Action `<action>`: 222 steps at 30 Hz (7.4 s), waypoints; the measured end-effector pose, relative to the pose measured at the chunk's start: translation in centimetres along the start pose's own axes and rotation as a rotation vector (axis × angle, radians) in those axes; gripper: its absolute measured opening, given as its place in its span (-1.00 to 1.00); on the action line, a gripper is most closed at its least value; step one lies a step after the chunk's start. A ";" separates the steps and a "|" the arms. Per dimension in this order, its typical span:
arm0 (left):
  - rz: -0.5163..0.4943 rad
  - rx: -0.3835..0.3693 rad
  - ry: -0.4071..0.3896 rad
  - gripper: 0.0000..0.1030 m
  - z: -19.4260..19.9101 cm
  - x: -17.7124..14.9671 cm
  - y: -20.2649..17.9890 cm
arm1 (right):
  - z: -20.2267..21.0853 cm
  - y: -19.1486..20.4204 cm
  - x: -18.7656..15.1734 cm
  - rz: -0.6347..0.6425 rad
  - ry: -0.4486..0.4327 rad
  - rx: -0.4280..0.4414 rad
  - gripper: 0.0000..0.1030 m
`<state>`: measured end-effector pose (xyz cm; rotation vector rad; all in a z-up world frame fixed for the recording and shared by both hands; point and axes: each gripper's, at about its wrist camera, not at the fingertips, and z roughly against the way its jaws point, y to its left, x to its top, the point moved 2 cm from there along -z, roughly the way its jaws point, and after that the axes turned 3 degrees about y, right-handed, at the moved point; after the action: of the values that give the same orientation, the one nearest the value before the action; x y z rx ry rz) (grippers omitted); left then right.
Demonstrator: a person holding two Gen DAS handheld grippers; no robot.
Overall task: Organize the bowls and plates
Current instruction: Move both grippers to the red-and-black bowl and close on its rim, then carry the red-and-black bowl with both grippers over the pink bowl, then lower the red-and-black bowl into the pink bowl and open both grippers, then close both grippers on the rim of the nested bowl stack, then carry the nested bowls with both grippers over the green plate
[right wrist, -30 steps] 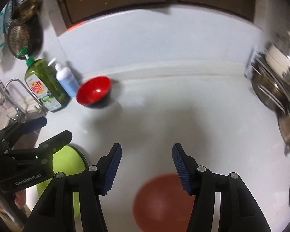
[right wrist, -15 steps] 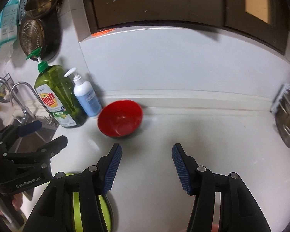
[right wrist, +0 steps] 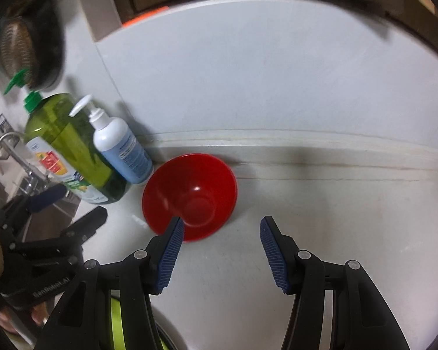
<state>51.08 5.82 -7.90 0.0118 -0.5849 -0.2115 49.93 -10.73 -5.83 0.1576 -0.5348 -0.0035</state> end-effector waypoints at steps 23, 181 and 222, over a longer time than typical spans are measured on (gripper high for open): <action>0.005 -0.087 0.154 -0.62 -8.0 2.1 -1.8 | -8.4 -2.7 0.8 -0.174 0.195 0.079 -0.64; -0.283 -0.368 0.306 -0.02 3.9 -16.3 -24.6 | 10.6 -17.6 -26.7 -0.462 0.154 -0.143 -0.28; -0.197 -0.383 0.324 -0.50 7.1 -15.3 -21.9 | 11.1 -16.9 -25.4 -0.516 0.216 -0.057 -0.57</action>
<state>30.49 -12.20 -11.93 -0.2639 -0.2123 -0.5011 23.06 -27.93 -11.88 0.2333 -0.2667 -0.4986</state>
